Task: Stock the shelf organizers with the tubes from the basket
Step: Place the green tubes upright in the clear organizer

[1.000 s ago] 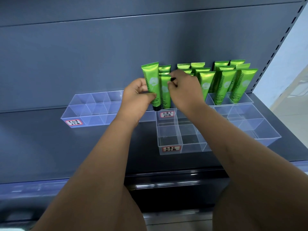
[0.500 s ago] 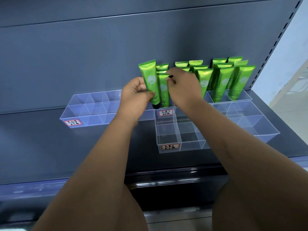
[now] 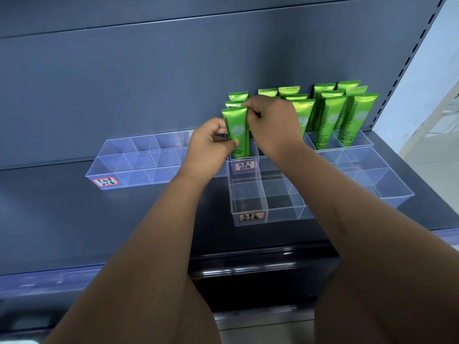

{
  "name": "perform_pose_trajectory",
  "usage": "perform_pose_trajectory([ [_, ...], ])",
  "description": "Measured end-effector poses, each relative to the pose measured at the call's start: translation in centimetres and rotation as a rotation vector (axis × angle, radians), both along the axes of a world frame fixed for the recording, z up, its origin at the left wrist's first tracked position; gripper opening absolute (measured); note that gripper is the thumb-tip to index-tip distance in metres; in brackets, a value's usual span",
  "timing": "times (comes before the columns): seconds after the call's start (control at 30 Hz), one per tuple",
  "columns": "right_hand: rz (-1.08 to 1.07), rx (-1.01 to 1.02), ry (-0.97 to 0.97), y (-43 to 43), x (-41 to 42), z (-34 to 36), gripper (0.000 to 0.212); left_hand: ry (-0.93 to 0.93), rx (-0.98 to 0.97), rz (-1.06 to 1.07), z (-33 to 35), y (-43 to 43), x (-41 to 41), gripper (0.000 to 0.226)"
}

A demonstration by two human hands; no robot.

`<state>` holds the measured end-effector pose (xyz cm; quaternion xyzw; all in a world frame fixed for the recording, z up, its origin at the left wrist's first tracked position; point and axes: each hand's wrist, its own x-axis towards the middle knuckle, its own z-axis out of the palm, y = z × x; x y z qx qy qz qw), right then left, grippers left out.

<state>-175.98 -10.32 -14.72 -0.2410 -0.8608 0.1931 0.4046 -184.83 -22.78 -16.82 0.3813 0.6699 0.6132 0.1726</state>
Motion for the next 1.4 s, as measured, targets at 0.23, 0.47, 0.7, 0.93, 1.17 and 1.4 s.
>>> perform_pose_trajectory([
  [0.23,0.016,-0.002,0.022,0.2,0.1,0.0,0.024,0.064,-0.114,0.063,-1.0,0.7,-0.6,0.018],
  [0.47,0.023,-0.021,0.012,0.1,0.2,0.1,0.025,0.076,-0.148,0.134,-1.4,0.9,-0.7,0.018],
  [0.7,0.023,-0.06,0.046,0.1,0.2,0.1,0.025,0.104,-0.078,0.154,-1.4,0.9,-0.8,0.021],
  [0.93,0.012,-0.079,0.049,0.3,0.2,0.2,0.024,0.122,-0.064,0.137,-1.4,0.7,-0.7,0.027],
  [1.17,0.01,-0.076,0.047,0.2,0.2,0.4,0.024,0.178,-0.112,0.148,-1.3,0.9,-0.6,0.022],
  [1.4,0.018,-0.063,0.027,0.2,0.5,0.6,0.023,0.202,-0.156,0.168,-1.2,1.1,-0.4,0.021],
])
